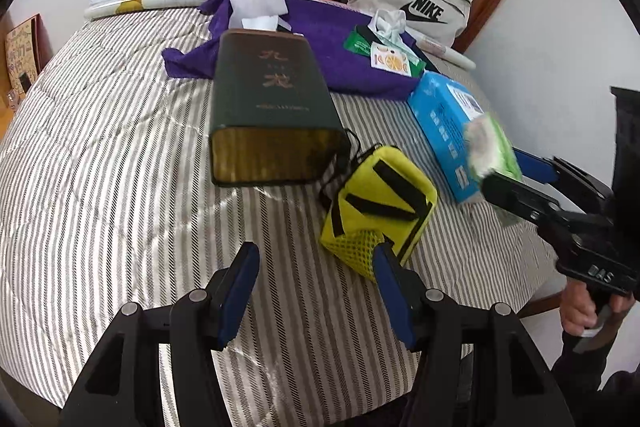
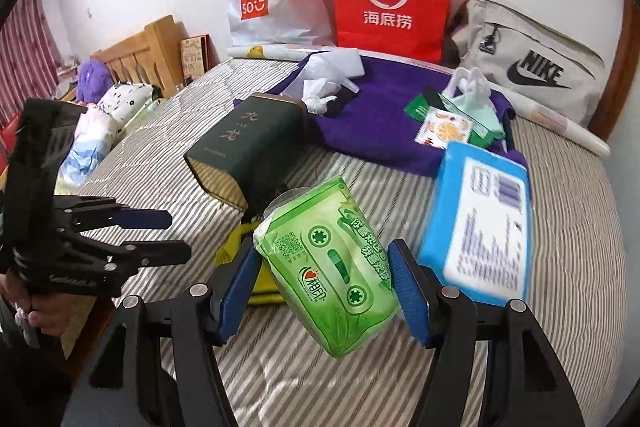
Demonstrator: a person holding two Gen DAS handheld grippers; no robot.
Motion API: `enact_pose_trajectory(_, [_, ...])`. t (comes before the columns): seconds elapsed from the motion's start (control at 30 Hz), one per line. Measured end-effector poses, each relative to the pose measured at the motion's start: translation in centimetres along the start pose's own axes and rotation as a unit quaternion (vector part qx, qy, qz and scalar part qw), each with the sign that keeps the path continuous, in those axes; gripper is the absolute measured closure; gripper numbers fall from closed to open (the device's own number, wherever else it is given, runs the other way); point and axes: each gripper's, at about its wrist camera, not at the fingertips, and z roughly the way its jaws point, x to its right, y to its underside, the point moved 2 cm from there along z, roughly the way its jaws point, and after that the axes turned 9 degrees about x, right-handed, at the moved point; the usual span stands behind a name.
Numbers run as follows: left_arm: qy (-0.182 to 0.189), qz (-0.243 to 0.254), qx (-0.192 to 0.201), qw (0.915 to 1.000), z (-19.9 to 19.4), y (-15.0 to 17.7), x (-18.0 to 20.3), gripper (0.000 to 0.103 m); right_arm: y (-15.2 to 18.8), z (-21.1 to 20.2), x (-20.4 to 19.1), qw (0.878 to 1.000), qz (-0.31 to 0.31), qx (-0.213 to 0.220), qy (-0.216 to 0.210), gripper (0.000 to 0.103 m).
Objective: Organize soft objects
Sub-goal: 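Grasp the yellow mesh bag by its black strap with the left gripper and lift it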
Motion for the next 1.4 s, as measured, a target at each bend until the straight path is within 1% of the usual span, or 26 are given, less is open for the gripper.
enact_pose_trajectory(0.17, [0.007, 0.013, 0.001, 0.9999, 0.7, 0.3, 0.9, 0.046, 1.8, -2.0, 0.5, 1.0, 0.013, 0.009, 0.004, 0.039])
enact_pose_trajectory(0.33, [0.006, 0.047, -0.005, 0.9989, 1.6, 0.3, 2.4, 0.045, 3.7, -3.5, 1.2, 1.0, 0.016, 0.012, 0.013, 0.039])
enact_pose_trajectory(0.37, [0.013, 0.053, -0.005, 0.9985, 1.7, 0.2, 2.8, 0.044, 4.2, -3.8, 1.4, 1.0, 0.02, 0.013, 0.013, 0.039])
enact_pose_trajectory(0.4, [0.022, 0.055, -0.005, 0.9982, 2.0, 0.1, 3.1, 0.039, 4.7, -3.9, 1.7, 1.0, 0.025, 0.011, 0.012, 0.039])
enact_pose_trajectory(0.5, [0.03, 0.059, -0.006, 0.9978, 2.7, -0.4, 3.8, 0.037, 6.2, -3.9, 2.5, 0.999, 0.031, 0.002, 0.018, 0.039])
enact_pose_trajectory(0.7, [0.001, 0.085, -0.001, 0.9964, 4.3, -0.8, 5.1, 0.036, 8.2, -2.9, 4.5, 0.997, 0.04, -0.024, 0.054, 0.039])
enact_pose_trajectory(0.77, [0.001, 0.096, 0.002, 0.9954, 4.7, -0.8, 5.5, 0.036, 8.6, -2.3, 5.2, 0.996, 0.051, -0.033, 0.059, 0.039])
enact_pose_trajectory(0.9, [-0.013, 0.133, -0.005, 0.9911, 6.1, -0.4, 6.9, 0.031, 9.2, -1.3, 6.1, 0.995, 0.053, -0.046, 0.076, 0.039])
enact_pose_trajectory(1.0, [-0.017, 0.147, -0.005, 0.9889, 6.5, -0.1, 7.6, 0.024, 9.3, -1.1, 6.4, 0.995, 0.059, -0.043, 0.07, 0.039])
enact_pose_trajectory(1.07, [-0.019, 0.153, -0.01, 0.988, 6.9, 0.1, 7.8, 0.023, 9.3, -1.1, 6.5, 0.995, 0.061, -0.042, 0.068, 0.039])
enact_pose_trajectory(1.13, [-0.023, 0.156, -0.02, 0.9872, 7.4, 0.3, 8.0, 0.021, 9.3, -0.9, 6.5, 0.995, 0.06, -0.043, 0.067, 0.039])
enact_pose_trajectory(1.37, [-0.039, 0.176, -0.012, 0.9836, 7.9, 0.4, 8.6, 0.02, 9.4, -1.0, 6.5, 0.995, 0.062, -0.039, 0.065, 0.039])
enact_pose_trajectory(1.4, [-0.038, 0.176, -0.008, 0.9837, 7.8, 0.5, 8.6, 0.023, 9.4, -1.0, 6.5, 0.995, 0.062, -0.039, 0.064, 0.039])
